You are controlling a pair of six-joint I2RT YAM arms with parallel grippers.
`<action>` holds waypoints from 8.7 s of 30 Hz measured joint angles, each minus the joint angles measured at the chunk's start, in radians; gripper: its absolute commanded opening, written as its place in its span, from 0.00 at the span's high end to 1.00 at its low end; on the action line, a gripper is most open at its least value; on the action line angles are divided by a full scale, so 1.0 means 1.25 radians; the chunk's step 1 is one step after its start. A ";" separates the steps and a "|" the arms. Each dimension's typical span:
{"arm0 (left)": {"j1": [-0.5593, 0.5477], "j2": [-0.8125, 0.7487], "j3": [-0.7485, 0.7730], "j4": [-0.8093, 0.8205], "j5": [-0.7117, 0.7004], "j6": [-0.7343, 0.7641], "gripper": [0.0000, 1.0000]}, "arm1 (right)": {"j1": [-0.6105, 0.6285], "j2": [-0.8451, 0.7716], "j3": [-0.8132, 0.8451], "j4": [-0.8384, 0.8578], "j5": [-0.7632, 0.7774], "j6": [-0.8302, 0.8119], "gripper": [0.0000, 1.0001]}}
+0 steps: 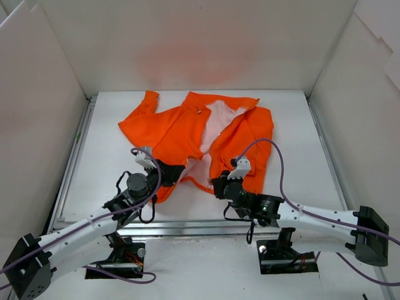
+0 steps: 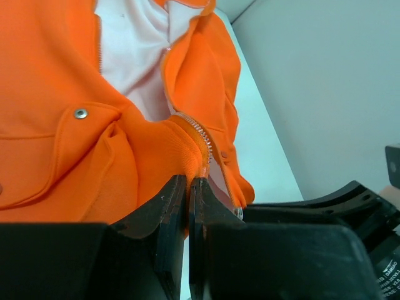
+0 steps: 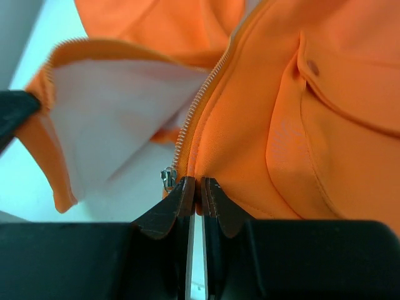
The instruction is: Zip up the jacket
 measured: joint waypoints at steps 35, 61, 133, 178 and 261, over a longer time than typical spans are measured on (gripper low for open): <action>-0.045 0.073 0.005 0.096 0.013 0.024 1.00 | 0.111 0.183 0.113 0.237 0.244 -0.166 1.00; -0.128 0.065 0.005 0.098 -0.110 0.048 1.00 | 0.147 0.228 0.175 0.125 0.342 -0.107 1.00; -0.211 0.098 0.047 0.114 -0.130 0.148 1.00 | 0.085 0.060 0.196 0.007 0.190 -0.133 1.00; -0.203 -0.023 -0.016 0.072 -0.053 0.043 1.00 | -0.110 0.181 0.340 -0.095 -0.208 -0.125 1.00; -0.159 -0.110 0.096 -0.334 0.209 -0.124 1.00 | 0.409 0.254 0.233 -0.127 0.361 -0.480 0.90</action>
